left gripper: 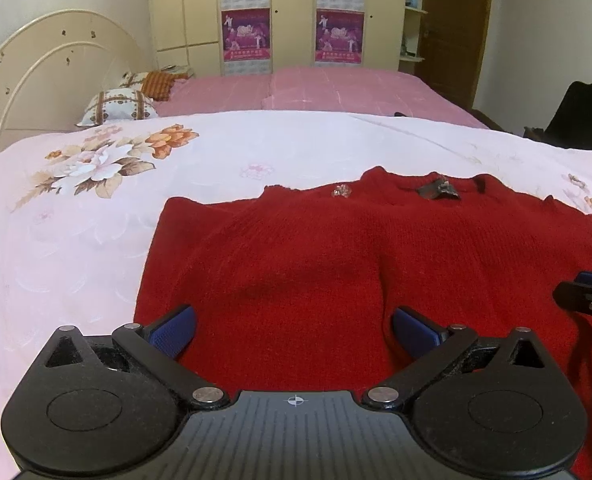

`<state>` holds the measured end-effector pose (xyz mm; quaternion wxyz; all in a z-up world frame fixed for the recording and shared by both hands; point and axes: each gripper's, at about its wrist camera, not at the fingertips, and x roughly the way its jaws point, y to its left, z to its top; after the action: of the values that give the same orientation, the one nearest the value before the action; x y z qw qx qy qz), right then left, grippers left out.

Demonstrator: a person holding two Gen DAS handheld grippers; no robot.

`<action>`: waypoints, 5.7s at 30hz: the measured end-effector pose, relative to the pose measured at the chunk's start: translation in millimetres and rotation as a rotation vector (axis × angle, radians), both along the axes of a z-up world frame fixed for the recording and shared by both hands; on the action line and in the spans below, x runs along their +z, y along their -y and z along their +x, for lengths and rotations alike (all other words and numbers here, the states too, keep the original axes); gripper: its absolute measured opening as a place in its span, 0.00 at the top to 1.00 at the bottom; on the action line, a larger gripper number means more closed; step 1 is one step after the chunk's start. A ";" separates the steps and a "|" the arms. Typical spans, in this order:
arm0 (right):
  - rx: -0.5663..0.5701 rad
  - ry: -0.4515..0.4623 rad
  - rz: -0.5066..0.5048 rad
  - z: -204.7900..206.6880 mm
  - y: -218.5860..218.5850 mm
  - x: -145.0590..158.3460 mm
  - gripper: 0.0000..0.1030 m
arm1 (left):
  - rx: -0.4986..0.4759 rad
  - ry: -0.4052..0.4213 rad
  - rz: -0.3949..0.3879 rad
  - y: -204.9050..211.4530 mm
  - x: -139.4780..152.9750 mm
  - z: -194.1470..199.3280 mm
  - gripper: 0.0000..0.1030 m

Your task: Fold small clothes

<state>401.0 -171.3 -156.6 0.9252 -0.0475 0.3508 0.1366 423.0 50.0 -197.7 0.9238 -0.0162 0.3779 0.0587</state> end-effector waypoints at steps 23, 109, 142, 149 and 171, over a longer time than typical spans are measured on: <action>-0.003 -0.019 0.096 -73.7 6.1 25.1 0.59 | 0.056 -0.063 -0.289 -2.1 17.8 -129.3 0.00; -0.297 -0.185 0.469 -40.5 134.1 -2.1 0.63 | -0.280 -0.042 -0.250 91.5 31.2 -32.8 0.16; -0.270 0.015 0.275 -8.8 143.2 42.7 0.70 | -0.275 0.047 -0.297 113.2 70.9 34.2 0.16; -0.262 -0.007 0.222 46.3 121.8 24.9 0.71 | -0.177 -0.070 -0.363 111.2 26.9 103.5 0.16; -0.189 0.066 0.182 -5.2 113.2 35.8 0.70 | -0.208 0.008 -0.299 103.4 43.5 23.6 0.06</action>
<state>395.8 -284.5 -120.8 0.9455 0.0656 0.3092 0.0784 446.5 -53.4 -154.3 0.9138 -0.1144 0.3782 -0.0943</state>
